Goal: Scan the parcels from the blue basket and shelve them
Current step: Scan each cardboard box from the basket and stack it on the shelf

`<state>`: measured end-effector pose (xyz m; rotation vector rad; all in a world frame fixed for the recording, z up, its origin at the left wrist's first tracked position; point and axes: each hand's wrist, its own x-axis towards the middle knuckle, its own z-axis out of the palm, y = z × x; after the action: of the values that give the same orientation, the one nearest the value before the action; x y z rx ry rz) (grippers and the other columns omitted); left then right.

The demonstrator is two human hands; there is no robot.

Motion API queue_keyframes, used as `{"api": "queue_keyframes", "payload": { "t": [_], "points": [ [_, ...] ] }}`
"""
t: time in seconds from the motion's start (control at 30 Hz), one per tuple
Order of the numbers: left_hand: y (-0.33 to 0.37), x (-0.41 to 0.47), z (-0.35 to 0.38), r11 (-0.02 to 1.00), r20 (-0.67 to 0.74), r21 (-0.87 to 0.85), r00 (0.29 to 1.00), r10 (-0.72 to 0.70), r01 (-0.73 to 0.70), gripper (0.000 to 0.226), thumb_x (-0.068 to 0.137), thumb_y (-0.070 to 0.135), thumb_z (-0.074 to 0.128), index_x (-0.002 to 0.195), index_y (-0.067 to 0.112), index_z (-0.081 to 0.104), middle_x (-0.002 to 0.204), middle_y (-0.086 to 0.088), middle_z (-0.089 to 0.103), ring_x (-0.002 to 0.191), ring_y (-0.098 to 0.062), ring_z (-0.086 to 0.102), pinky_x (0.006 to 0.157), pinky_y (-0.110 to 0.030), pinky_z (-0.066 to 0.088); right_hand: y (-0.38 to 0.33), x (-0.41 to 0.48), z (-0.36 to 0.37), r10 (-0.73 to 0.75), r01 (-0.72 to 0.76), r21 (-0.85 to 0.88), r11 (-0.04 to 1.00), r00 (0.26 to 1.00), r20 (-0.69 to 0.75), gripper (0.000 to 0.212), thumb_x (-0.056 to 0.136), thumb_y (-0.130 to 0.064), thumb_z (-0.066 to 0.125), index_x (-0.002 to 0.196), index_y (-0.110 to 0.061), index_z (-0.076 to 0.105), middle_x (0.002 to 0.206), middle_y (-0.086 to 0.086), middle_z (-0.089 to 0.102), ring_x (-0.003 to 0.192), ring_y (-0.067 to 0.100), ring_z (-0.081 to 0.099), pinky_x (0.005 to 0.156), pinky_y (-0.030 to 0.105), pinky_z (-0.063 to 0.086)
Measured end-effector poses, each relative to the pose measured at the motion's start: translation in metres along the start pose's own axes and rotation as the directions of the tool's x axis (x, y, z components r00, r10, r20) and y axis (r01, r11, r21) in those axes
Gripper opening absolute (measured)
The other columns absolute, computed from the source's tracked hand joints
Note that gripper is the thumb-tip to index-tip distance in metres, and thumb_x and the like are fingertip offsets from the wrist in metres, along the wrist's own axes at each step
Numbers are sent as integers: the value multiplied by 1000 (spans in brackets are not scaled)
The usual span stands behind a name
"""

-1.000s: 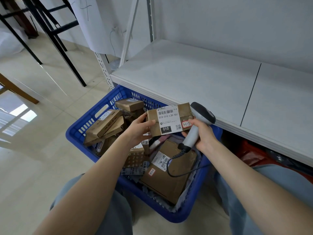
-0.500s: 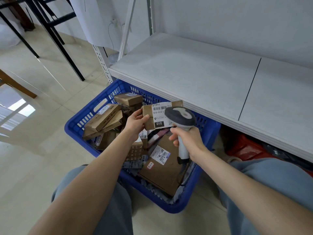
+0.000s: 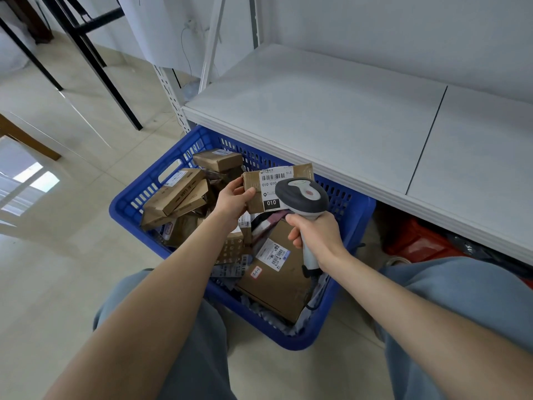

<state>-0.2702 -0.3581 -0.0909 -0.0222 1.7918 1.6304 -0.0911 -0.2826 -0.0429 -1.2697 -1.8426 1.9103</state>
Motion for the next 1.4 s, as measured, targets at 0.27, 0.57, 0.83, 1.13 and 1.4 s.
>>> {"api": "queue_keyframes", "payload": {
  "t": [0.27,0.57,0.83,1.13,1.4],
  "points": [
    [-2,1,1,1000,10,-2,1000,-3,3,55,92,4,58,143,15,41,126,-12,60,108,-27,62,82,-36,55,0,3,-1,0,-1,21,1000,1000,5,27,83,-14,66,57,-9,63,49,2,61,40,9,51,48,19,45],
    [25,-20,-1,998,124,57,992,-29,22,52,86,10,68,132,25,48,116,-11,65,93,-28,69,74,-41,59,-20,14,-26,58,-23,350,937,994,-90,12,86,-10,67,74,-12,65,65,3,65,46,10,53,55,27,47],
    [91,-76,27,996,177,-16,980,94,-92,41,80,11,75,113,10,51,120,-18,62,106,-35,64,85,-52,55,-81,-26,-40,-114,140,321,937,989,-97,10,85,-15,69,83,-6,66,58,1,59,41,10,45,45,23,41],
    [172,-170,53,949,277,-160,910,307,-272,52,80,18,76,123,2,50,118,-17,65,99,-31,68,81,-48,57,-163,-104,-96,-311,364,286,887,926,-215,13,81,-15,71,79,-5,63,58,6,55,42,13,42,45,25,37],
    [236,-243,79,857,218,-295,844,490,-422,42,83,18,73,112,5,45,116,-17,59,103,-32,65,79,-49,57,-235,-168,-134,-466,549,312,776,831,-303,10,83,-13,71,80,-6,64,66,5,61,42,11,46,44,19,40]
  ]
}}
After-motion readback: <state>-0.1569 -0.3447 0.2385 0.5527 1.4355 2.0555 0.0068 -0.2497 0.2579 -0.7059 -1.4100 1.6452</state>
